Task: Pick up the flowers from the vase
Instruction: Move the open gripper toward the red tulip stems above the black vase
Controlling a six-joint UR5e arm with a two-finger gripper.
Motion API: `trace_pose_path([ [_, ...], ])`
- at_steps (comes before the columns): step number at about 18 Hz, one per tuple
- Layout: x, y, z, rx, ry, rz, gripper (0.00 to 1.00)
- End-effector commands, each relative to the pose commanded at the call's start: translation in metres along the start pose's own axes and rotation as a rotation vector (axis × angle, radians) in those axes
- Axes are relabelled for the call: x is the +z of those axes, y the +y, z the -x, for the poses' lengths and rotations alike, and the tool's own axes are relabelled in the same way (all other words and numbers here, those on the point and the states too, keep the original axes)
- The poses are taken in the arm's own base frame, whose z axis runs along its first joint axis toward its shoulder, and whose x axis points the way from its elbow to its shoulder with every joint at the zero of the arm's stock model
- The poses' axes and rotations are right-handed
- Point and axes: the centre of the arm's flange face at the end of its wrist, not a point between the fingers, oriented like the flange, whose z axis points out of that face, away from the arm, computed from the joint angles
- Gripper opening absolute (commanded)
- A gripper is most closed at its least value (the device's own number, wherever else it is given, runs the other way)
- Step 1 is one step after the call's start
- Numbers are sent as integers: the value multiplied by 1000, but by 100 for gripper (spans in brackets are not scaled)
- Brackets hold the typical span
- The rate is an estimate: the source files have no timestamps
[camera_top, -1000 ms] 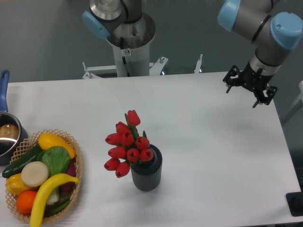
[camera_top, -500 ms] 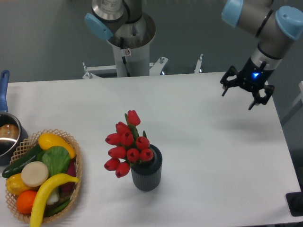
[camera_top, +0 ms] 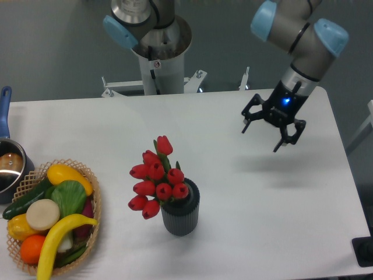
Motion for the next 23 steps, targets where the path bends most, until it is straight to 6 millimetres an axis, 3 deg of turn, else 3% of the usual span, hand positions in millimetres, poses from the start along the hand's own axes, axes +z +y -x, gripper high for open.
trace_pose_path([
  [4,12,-28,-7,23,36,-153,100],
  [14,56,-68,-20,81,101,-279,100],
  [23,86,-84,-27,131,136,-301,100],
])
